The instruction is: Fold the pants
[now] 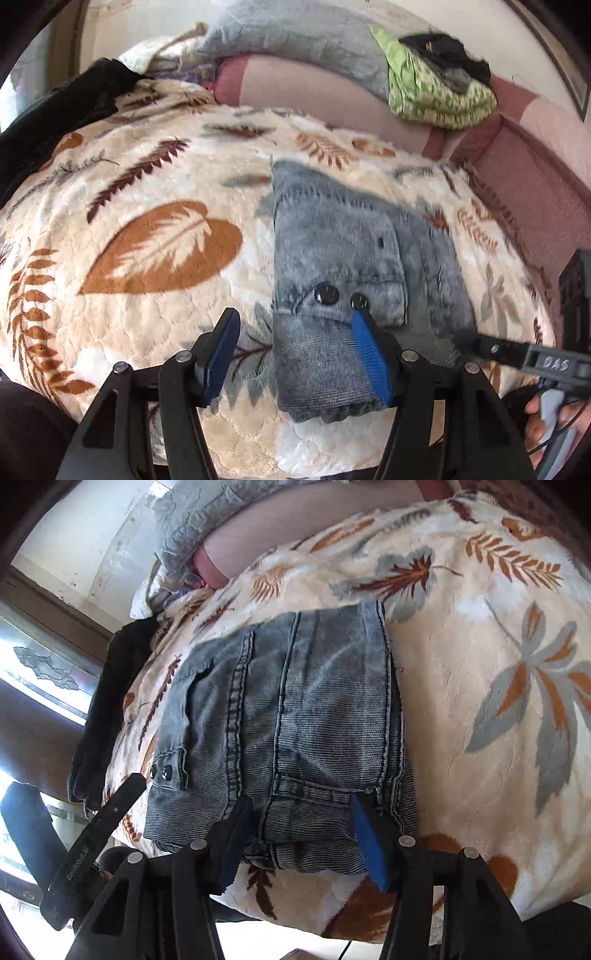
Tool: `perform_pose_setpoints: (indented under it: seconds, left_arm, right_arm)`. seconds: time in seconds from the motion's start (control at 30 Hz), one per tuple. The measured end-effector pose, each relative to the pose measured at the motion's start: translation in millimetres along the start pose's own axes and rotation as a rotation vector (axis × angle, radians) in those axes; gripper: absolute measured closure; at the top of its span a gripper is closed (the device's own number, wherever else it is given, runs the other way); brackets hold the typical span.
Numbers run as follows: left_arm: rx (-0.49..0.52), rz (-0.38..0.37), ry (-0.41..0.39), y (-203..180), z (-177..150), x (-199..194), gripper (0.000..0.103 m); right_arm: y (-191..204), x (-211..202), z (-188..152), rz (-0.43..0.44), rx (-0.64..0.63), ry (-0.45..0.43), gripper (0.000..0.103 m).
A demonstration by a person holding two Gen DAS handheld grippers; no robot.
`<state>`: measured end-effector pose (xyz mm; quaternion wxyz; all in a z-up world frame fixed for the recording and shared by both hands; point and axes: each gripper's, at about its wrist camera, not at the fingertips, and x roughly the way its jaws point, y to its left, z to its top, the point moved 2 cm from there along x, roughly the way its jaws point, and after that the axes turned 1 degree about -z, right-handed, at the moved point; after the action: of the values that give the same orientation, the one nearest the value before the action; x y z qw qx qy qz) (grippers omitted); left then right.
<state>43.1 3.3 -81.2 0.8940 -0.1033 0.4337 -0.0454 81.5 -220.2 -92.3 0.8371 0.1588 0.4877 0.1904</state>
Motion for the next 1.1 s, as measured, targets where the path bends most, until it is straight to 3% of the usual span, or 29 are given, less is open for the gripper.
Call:
perform_pose_setpoints:
  seconds: [0.1,0.27,0.37,0.53,0.63,0.8,0.87,0.97,1.0,1.1]
  left_arm:
    - [0.037,0.05,-0.04,-3.1,-5.3,2.2,0.032]
    - [0.026,0.046,-0.028,-1.9,-5.4,2.5,0.032]
    - [0.029,0.043,-0.022,-3.4,-5.5,3.0,0.032]
    - [0.014,0.037,-0.022,-0.6,-5.2,3.8,0.031]
    - [0.011,0.026,-0.021,0.6,-5.4,3.7,0.031]
    - [0.006,0.019,-0.017,2.0,-4.8,4.6,0.031]
    - [0.002,0.017,-0.015,2.0,-4.7,4.7,0.031]
    - [-0.003,0.006,-0.005,2.8,-4.8,6.6,0.03]
    - [-0.005,0.005,-0.009,4.0,-4.7,6.3,0.029]
    - [-0.038,-0.042,-0.011,10.2,-1.7,2.3,0.029]
  right_arm:
    - [6.1,-6.8,3.1,-0.02,0.019,0.003,0.044]
    - [16.3,-21.7,6.9,-0.034,-0.012,-0.079,0.044]
    - [5.2,1.3,4.0,-0.097,-0.043,-0.022,0.039]
    - [27.2,8.0,-1.9,-0.235,-0.188,-0.018,0.039]
    - [27.9,0.8,5.4,-0.215,-0.136,-0.005,0.039]
    - [48.7,-21.9,19.9,-0.233,-0.183,-0.106,0.038]
    - [49.1,-14.9,18.8,-0.267,-0.196,-0.096,0.033]
    - [33.4,23.7,1.7,-0.371,-0.259,0.004,0.028]
    - [32.5,23.2,-1.7,-0.391,-0.286,-0.043,0.021]
    - [26.9,18.8,4.4,-0.361,-0.22,-0.02,0.02]
